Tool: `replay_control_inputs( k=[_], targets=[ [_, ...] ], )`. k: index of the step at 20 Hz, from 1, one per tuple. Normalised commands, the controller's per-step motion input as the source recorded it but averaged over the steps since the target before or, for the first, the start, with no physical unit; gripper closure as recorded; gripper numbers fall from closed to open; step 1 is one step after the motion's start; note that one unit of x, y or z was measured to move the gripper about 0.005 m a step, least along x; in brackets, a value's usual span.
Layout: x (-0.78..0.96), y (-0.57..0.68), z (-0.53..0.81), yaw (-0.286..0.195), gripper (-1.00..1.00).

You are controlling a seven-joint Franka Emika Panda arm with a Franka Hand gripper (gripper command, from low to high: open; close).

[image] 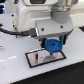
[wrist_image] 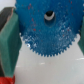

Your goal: Insert the blue gear onto the right peg, followed by the red gear

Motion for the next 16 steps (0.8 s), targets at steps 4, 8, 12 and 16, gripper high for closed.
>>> replay_control_inputs(
  k=[4, 8, 12, 16],
  targets=[
    [0.08, -0.07, -0.10, 0.000, 1.00],
    [0.09, -0.06, -0.19, 0.000, 1.00],
    [0.11, -0.08, -0.23, 0.000, 1.00],
    [0.06, -0.04, -0.09, 0.000, 1.00]
  ],
)
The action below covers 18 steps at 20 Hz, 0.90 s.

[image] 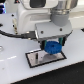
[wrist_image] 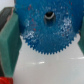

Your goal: Insert the blue gear onto the right peg, followed by the red gear

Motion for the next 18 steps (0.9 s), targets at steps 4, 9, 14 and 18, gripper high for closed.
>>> replay_control_inputs(
  k=[4, 9, 14, 18],
  targets=[
    [0.07, -0.31, -0.38, 0.000, 1.00],
    [0.23, -0.20, -0.07, 0.000, 1.00],
    [0.32, -0.04, 0.16, 0.000, 1.00],
    [0.18, 0.00, 0.12, 0.000, 1.00]
  ],
)
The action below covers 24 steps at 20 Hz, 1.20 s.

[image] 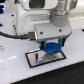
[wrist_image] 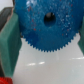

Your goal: Insert the blue gear onto the right peg, followed by the red gear

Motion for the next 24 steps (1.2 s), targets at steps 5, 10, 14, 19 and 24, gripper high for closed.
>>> replay_control_inputs(
  k=[5, 10, 14, 19, 24],
  targets=[
    [0.03, 0.01, 0.08, 0.000, 1.00],
    [0.03, 0.00, 0.14, 0.000, 1.00],
    [0.01, -0.14, -0.15, 0.000, 1.00],
    [0.02, -0.36, -0.35, 0.000, 1.00],
    [0.08, -0.10, -0.13, 0.000, 1.00]
  ],
)
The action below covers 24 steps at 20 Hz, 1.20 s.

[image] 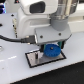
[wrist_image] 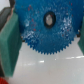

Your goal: Insert the blue gear onto the right peg, followed by the red gear

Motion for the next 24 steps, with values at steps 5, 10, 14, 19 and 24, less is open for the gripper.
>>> replay_control_inputs(
  k=[5, 10, 14, 19, 24],
  targets=[
    [0.09, 0.03, 0.02, 0.000, -1.00],
    [0.00, 0.14, 0.53, 0.000, -1.00],
    [0.00, 0.14, 0.53, 0.000, -1.00],
    [-0.34, 0.22, 0.29, 0.000, -1.00],
    [-0.56, 0.42, 0.04, 0.000, -1.00]
  ],
)
